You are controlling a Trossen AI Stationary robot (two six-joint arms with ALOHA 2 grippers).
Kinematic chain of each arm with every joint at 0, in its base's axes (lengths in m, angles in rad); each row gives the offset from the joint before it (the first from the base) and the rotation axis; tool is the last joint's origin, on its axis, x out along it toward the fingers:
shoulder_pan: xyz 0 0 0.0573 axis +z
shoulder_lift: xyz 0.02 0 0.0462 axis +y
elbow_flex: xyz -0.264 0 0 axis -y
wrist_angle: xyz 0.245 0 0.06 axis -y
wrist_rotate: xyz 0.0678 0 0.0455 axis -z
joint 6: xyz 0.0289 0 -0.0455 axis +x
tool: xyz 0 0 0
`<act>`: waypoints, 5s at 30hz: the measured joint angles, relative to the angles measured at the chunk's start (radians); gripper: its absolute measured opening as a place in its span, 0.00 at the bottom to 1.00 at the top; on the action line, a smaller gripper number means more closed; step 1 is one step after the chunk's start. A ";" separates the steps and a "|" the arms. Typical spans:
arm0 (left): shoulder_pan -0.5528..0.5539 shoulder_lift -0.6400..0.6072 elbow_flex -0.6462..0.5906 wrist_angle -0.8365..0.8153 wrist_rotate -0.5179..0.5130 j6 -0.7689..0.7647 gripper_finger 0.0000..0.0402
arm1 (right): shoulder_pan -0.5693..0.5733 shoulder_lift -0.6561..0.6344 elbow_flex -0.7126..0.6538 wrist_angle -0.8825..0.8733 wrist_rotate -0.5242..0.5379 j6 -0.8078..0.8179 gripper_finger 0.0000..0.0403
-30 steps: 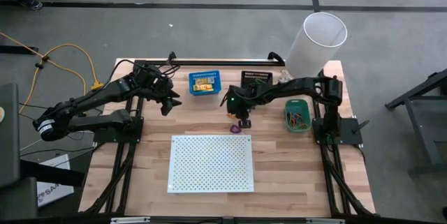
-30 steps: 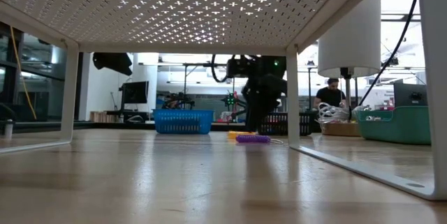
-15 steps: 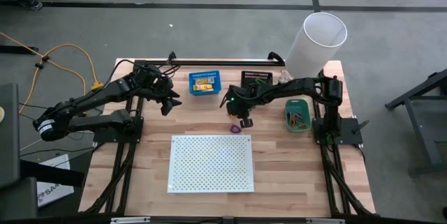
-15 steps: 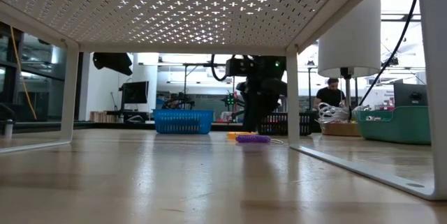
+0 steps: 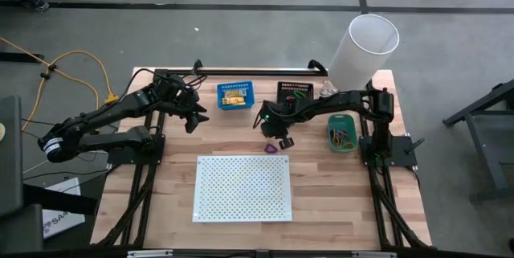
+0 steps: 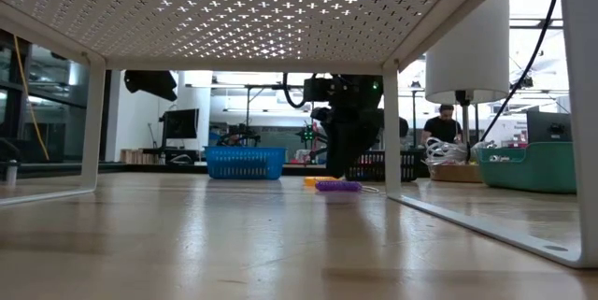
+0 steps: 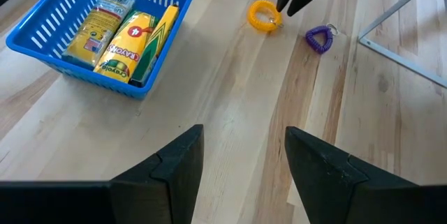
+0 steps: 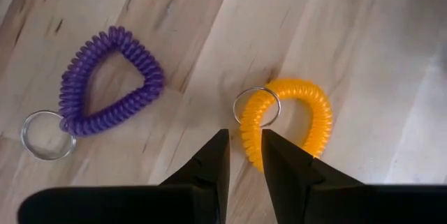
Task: Pick & Place Office Desk Supplies
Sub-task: Put the yellow spring keychain into the black bin, then put the violet spring keychain into the black bin
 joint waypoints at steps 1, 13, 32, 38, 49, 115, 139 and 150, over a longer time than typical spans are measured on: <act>0.000 0.000 0.000 0.000 0.000 0.000 0.49 | 0.000 0.000 0.000 0.000 0.000 -0.001 0.18; 0.000 0.000 0.000 0.003 0.000 0.000 0.49 | -0.023 0.046 0.003 0.023 -0.014 0.007 0.18; 0.000 0.000 0.000 0.006 0.000 0.000 0.49 | -0.021 0.057 0.002 0.027 -0.015 0.007 0.08; 0.000 0.000 0.000 0.006 0.000 0.000 0.49 | -0.021 0.057 0.002 0.027 -0.014 0.007 0.05; 0.000 0.000 0.000 0.006 0.000 0.000 0.49 | -0.021 0.058 0.001 0.028 -0.012 0.007 0.05; 0.000 0.000 0.000 0.007 0.000 0.000 0.49 | -0.334 -0.145 0.000 -0.105 0.236 0.185 0.05; 0.000 0.000 0.000 0.007 0.000 0.000 0.49 | -0.336 -0.146 0.000 -0.113 0.232 0.185 0.15; 0.000 0.000 0.000 0.007 0.000 0.000 0.49 | -0.336 -0.146 0.000 -0.113 0.232 0.195 0.17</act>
